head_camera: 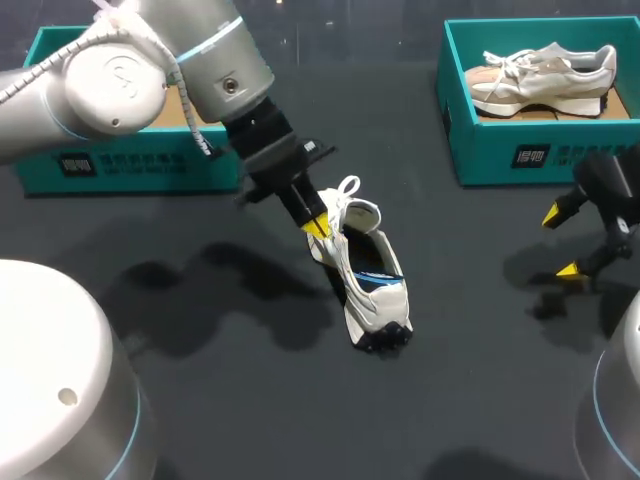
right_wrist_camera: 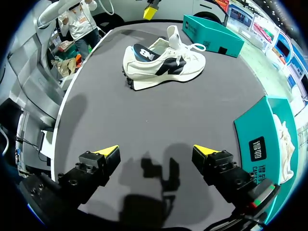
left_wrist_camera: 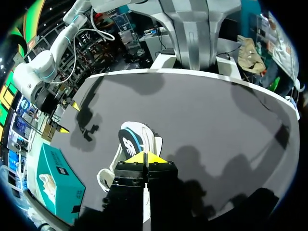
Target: Take the shoe out of the shoebox, open the shoe tongue, remove and reinsert the insole, then place the shoe into the shoebox
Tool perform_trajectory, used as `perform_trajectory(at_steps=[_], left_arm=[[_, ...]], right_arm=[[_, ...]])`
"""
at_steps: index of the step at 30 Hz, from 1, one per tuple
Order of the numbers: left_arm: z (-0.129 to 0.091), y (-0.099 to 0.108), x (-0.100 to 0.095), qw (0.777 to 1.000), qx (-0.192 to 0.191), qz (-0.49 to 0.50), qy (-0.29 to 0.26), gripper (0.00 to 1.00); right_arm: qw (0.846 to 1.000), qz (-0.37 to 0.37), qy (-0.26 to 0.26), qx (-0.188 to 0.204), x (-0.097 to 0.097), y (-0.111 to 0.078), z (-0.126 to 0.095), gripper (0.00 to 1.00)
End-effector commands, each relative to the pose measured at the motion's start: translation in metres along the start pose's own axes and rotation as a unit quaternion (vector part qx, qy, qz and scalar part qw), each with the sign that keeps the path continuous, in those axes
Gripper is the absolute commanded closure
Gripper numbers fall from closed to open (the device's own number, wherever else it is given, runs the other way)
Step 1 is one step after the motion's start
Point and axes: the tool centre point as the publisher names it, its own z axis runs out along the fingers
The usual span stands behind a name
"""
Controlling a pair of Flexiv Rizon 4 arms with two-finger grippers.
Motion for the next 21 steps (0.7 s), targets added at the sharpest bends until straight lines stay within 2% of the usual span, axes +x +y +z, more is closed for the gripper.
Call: perform_trajectory(at_steps=[1, 5, 8, 11, 21], left_arm=[[0.024, 0.001, -0.02, 0.999, 0.005, 0.014, 0.051, 1.0], [0.041, -0.008, -0.03, 0.996, 0.007, 0.04, 0.076, 1.0], [0.043, -0.01, -0.034, 0.995, 0.011, 0.051, 0.083, 1.0], [0.043, -0.015, -0.034, 0.993, 0.011, 0.069, 0.091, 1.0], [0.071, -0.019, -0.037, 0.989, 0.004, 0.083, 0.121, 1.0]], right_arm=[[1.0, 0.0, -0.001, 0.001, 0.001, 0.0, 0.0, 0.0], [1.0, 0.0, -0.001, 0.001, 0.001, 0.0, 0.0, 0.0], [1.0, 0.0, -0.001, 0.001, 0.001, 0.0, 0.0, 0.0], [1.0, 0.0, -0.001, 0.001, 0.001, 0.0, 0.0, 0.0], [1.0, 0.0, -0.001, 0.001, 0.001, 0.0, 0.0, 0.0]])
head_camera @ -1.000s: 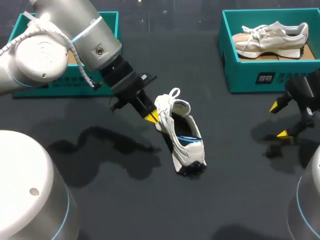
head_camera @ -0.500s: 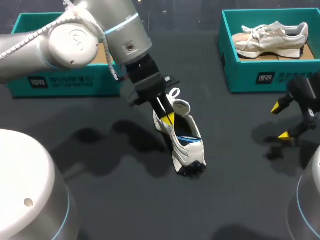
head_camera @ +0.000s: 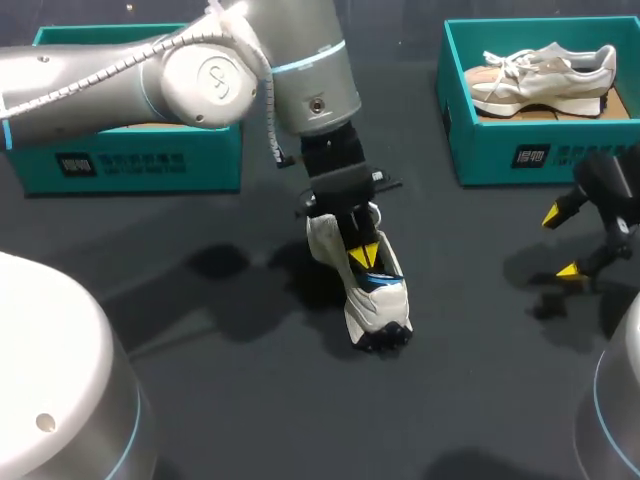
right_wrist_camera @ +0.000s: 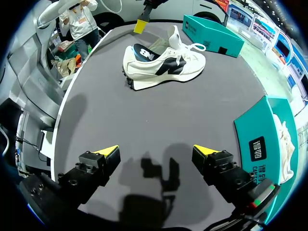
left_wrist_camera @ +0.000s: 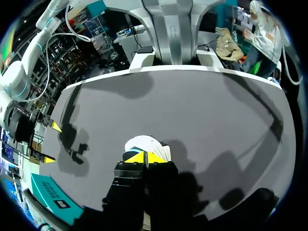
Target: Take the shoe out of the shoebox, open the shoe tongue, remove and reinsert the insole, then place the shoe into the shoebox
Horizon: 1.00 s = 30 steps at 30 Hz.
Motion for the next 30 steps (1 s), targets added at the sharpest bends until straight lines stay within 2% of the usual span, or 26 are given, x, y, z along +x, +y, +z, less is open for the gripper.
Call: perform_trajectory(at_steps=[1, 10, 19, 21, 24, 27, 30], left_arm=[[0.014, 0.001, -0.008, 1.0, -0.003, 0.002, 0.027, 1.0], [0.041, 0.007, -0.006, 0.999, -0.014, -0.002, 0.053, 1.0], [0.063, 0.028, 0.0, 0.997, -0.015, -0.025, 0.073, 1.0], [0.061, 0.034, 0.001, 0.997, -0.019, -0.03, 0.072, 1.0], [0.046, 0.037, 0.001, 0.998, -0.018, -0.032, 0.052, 1.0], [0.03, 0.031, -0.003, 0.999, -0.023, -0.027, 0.018, 1.0], [0.027, 0.023, -0.008, 0.999, -0.025, -0.02, -0.006, 1.0]], right_arm=[[1.0, 0.0, 0.0, 0.001, 0.001, 0.0, 0.0, 0.0], [1.0, 0.0, 0.0, 0.001, 0.001, 0.0, 0.0, 0.0], [1.0, 0.0, 0.0, 0.001, 0.001, 0.0, 0.0, 0.0], [1.0, 0.0, 0.0, 0.001, 0.001, 0.0, 0.0, 0.0], [1.0, 0.0, 0.0, 0.001, 0.001, 0.0, 0.0, 0.0], [1.0, 0.0, 0.0, 0.001, 0.001, 0.0, 0.0, 0.0], [1.0, 0.0, 0.0, 0.001, 0.001, 0.0, 0.0, 0.0]])
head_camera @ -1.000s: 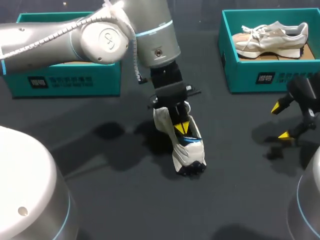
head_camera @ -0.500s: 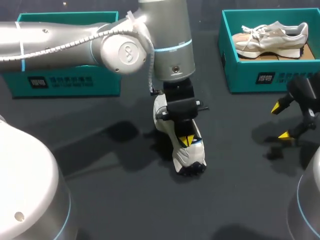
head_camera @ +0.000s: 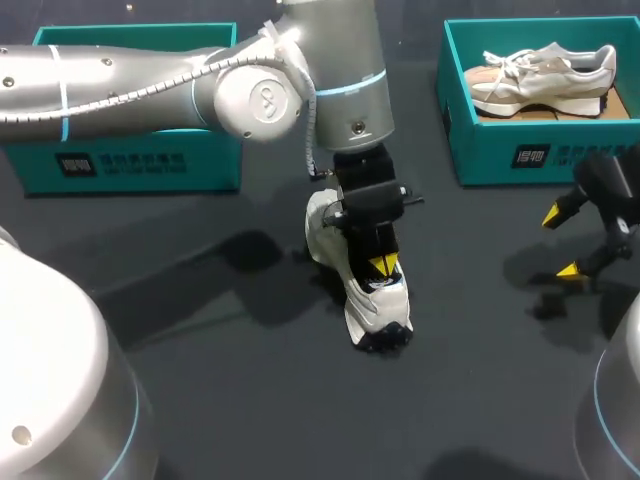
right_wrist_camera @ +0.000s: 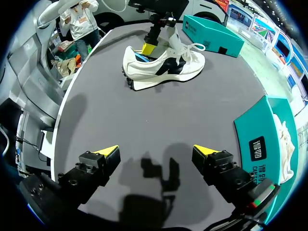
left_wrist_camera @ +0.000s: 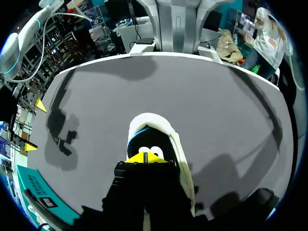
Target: Take the shoe out of the shoebox, open the shoe tongue, remove and reinsert the insole, then place the shoe into the shoebox
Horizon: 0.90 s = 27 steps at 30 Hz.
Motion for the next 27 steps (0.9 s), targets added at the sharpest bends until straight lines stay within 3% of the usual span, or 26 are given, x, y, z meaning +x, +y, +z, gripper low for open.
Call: perform_trajectory(at_steps=[1, 10, 20, 23, 27], left_arm=[[-0.009, -0.015, 0.011, 0.999, -0.009, 0.006, -0.036, 1.0], [0.022, -0.03, 0.001, 1.0, 0.004, 0.007, -0.025, 1.0], [0.055, -0.004, 0.012, 0.999, -0.019, -0.032, 0.006, 1.0], [0.057, 0.004, 0.017, 0.999, -0.028, -0.044, 0.009, 1.0], [0.033, 0.007, 0.02, 0.998, -0.028, -0.049, -0.019, 1.0]], right_arm=[[1.0, 0.0, 0.0, 0.001, 0.001, 0.0, 0.0, 0.0], [1.0, 0.0, 0.0, 0.001, 0.001, 0.0, 0.0, 0.0], [1.0, 0.0, 0.0, 0.001, 0.001, 0.0, 0.0, 0.0], [1.0, 0.0, 0.0, 0.001, 0.001, 0.0, 0.0, 0.0], [1.0, 0.0, 0.0, 0.001, 0.001, 0.0, 0.0, 0.0]])
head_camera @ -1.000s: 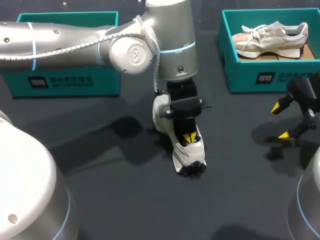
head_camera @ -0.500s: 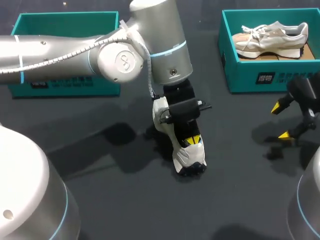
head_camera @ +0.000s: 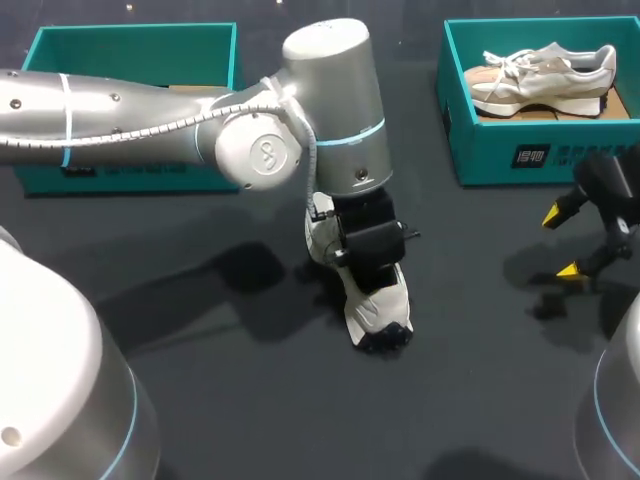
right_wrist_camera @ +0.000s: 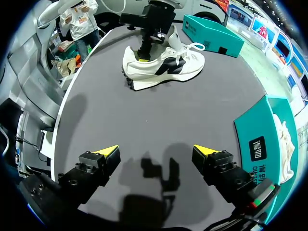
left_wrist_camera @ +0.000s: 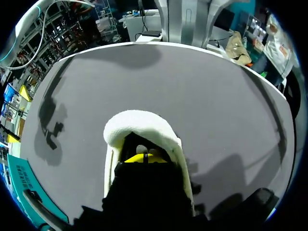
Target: Take the shoe out of the shoebox, open the shoe tongue, remove and reinsert the insole, then place the shoe into the shoebox
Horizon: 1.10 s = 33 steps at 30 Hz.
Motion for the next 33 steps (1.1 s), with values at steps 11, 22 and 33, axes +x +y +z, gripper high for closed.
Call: perform_trajectory(at_steps=[11, 22, 33], left_arm=[[-0.022, -0.014, -0.008, 0.996, 0.007, 0.013, -0.083, 1.0], [0.019, -0.018, -0.016, 0.998, -0.026, 0.015, -0.057, 1.0], [0.022, 0.016, 0.007, 0.996, -0.09, 0.003, -0.016, 1.0]], right_arm=[[1.0, 0.0, 0.0, 0.001, 0.001, 0.0, 0.0, 0.0], [1.0, 0.0, 0.0, 0.001, 0.001, 0.0, 0.0, 0.0], [1.0, 0.0, 0.0, 0.001, 0.001, 0.0, 0.0, 0.0]])
